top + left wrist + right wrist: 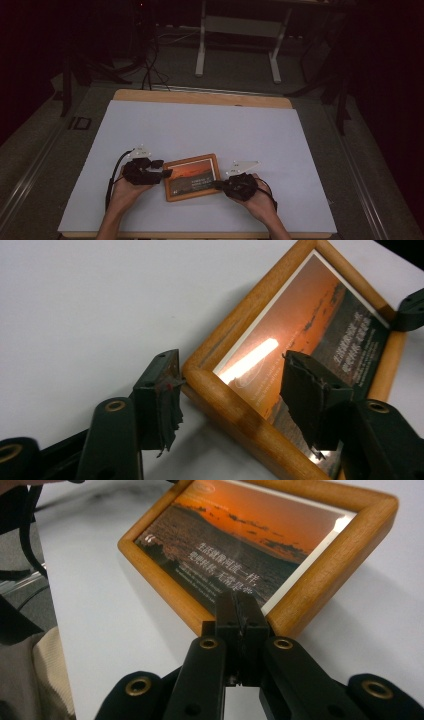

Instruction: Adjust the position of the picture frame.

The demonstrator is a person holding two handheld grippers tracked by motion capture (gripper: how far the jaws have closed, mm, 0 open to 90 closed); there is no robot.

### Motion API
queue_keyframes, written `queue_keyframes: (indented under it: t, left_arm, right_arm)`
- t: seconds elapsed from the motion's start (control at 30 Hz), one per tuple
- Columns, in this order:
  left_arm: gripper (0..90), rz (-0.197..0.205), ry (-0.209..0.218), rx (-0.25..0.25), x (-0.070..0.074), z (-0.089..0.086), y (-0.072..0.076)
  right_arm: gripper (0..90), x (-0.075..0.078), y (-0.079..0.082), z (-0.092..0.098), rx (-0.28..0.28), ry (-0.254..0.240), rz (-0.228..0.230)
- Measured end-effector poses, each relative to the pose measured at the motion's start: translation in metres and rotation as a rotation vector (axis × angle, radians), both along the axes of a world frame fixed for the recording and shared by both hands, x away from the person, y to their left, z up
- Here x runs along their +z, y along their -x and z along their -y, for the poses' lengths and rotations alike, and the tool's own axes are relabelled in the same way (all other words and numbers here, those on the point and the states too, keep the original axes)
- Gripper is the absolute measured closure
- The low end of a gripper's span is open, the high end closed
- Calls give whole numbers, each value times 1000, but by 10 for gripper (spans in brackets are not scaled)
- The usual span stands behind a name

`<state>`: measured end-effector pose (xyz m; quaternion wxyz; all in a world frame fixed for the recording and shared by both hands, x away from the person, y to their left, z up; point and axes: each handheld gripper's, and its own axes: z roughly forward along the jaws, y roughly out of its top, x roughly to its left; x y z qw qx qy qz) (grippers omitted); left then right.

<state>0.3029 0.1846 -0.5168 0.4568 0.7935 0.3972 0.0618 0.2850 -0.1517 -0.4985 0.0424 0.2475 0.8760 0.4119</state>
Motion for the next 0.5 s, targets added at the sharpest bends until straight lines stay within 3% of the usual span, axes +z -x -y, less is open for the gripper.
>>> queue_keyframes:
  t: [0.17, 0.4, 0.5]
  left_arm:
    - [387, -19, 24, -28, 0, 0, -1]
    - [383, -53, 63, -90, 0, 4, -2]
    - [448, -65, 59, -130, 1, 11, -3]
  right_arm:
    - [900, -4, 0, 1, 15, 6, -21]
    - [900, -14, 0, 1, 44, 56, -49]
    - [900, -16, 1, 1, 56, 64, -55]
